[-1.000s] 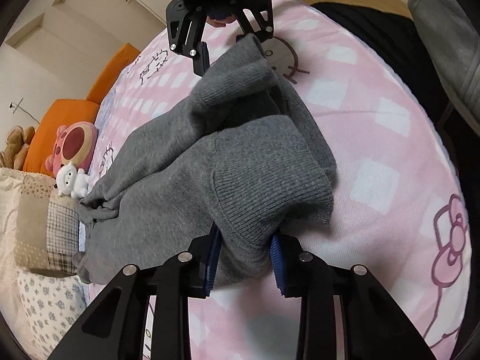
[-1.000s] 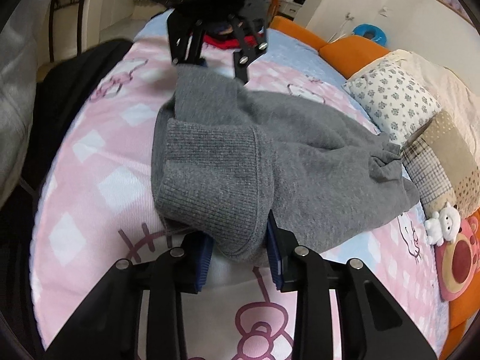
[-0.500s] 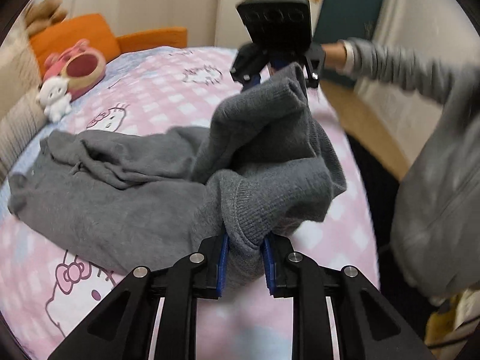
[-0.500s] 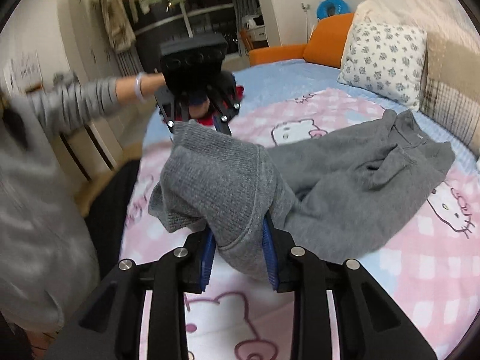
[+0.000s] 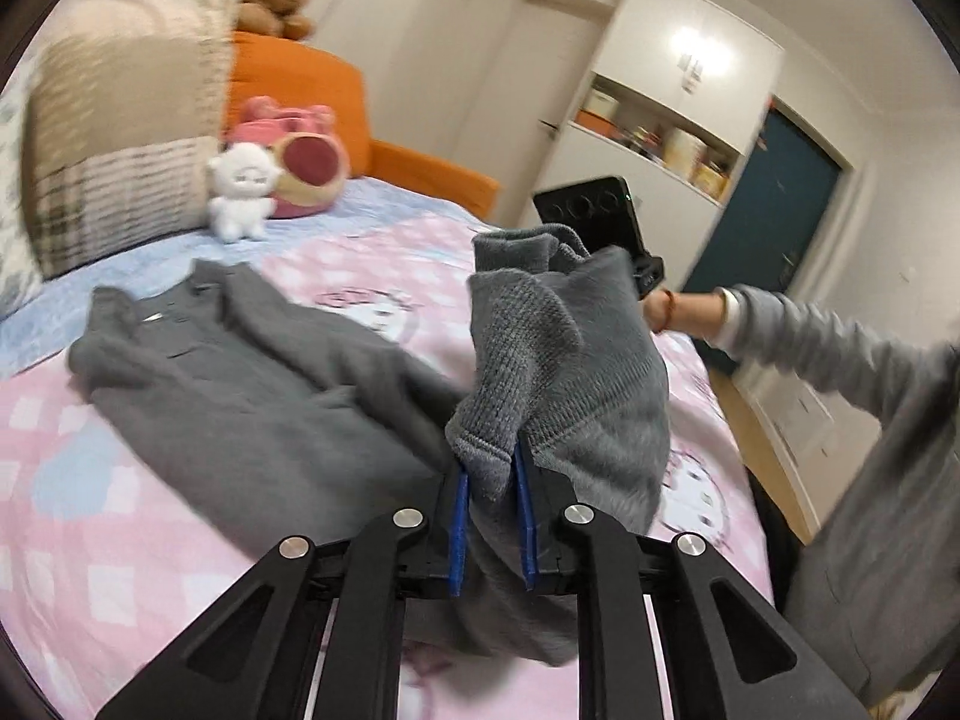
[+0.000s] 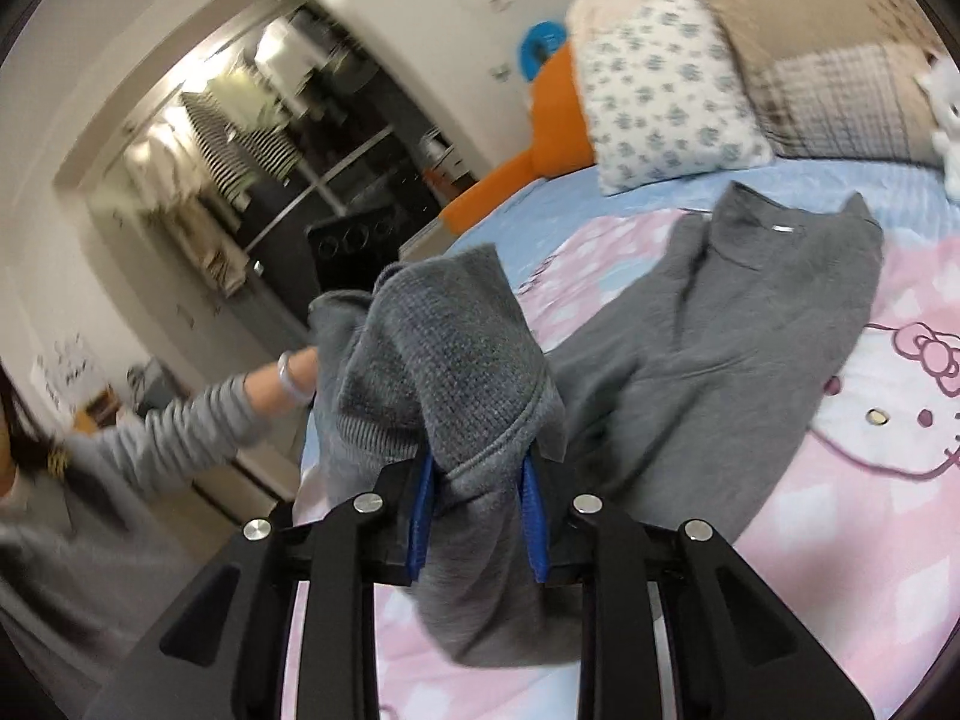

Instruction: Fold large clothes

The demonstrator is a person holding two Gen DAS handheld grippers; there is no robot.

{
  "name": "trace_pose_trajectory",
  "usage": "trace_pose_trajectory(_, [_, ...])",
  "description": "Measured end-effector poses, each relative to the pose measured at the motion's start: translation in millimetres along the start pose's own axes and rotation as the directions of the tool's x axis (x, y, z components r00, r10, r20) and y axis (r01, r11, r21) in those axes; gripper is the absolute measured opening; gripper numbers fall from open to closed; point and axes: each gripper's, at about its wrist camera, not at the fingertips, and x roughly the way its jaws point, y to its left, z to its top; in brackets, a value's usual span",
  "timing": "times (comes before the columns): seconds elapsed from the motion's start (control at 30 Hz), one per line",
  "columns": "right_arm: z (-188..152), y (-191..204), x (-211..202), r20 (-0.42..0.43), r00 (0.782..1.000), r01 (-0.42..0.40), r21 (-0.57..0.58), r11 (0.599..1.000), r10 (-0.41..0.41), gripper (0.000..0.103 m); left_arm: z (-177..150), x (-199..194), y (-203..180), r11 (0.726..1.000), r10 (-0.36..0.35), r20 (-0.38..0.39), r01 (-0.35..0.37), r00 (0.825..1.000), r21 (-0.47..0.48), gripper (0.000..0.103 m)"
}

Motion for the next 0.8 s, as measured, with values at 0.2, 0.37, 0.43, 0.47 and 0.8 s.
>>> trace_pose_trajectory(0.2, [14.0,-68.4,6.6,0.054,0.998,0.025,0.191,0.981,-0.036,0.027,-2.9,15.1,52.7,0.983,0.158,0.005,-0.156,0.987,-0.094,0.018])
trace_pose_trajectory(0.37, [4.9,-103.7,20.0,0.018,0.989,0.130,0.337,0.932,-0.145,0.033,-11.0,41.2,78.6,0.945,0.266,-0.069,-0.274,0.962,-0.179,0.019])
trace_pose_trajectory(0.43, [0.2,-107.7,19.3,0.034,0.989,0.119,0.397,0.910,-0.144,0.036,-15.7,40.9,82.0,0.930,0.274,-0.034,-0.274,0.961,-0.247,0.020])
trace_pose_trajectory(0.47, [-0.1,-106.5,16.7,0.045,0.987,0.125,0.408,0.905,-0.156,0.048,-16.7,35.8,82.9,0.922,0.276,-0.008,-0.267,0.961,-0.280,0.024])
trace_pose_trajectory(0.8, [10.4,-17.4,-49.9,0.240,0.948,0.152,0.232,0.961,-0.208,0.069,25.5,-38.2,10.4,0.935,0.317,0.185,-0.275,0.930,-0.223,0.055])
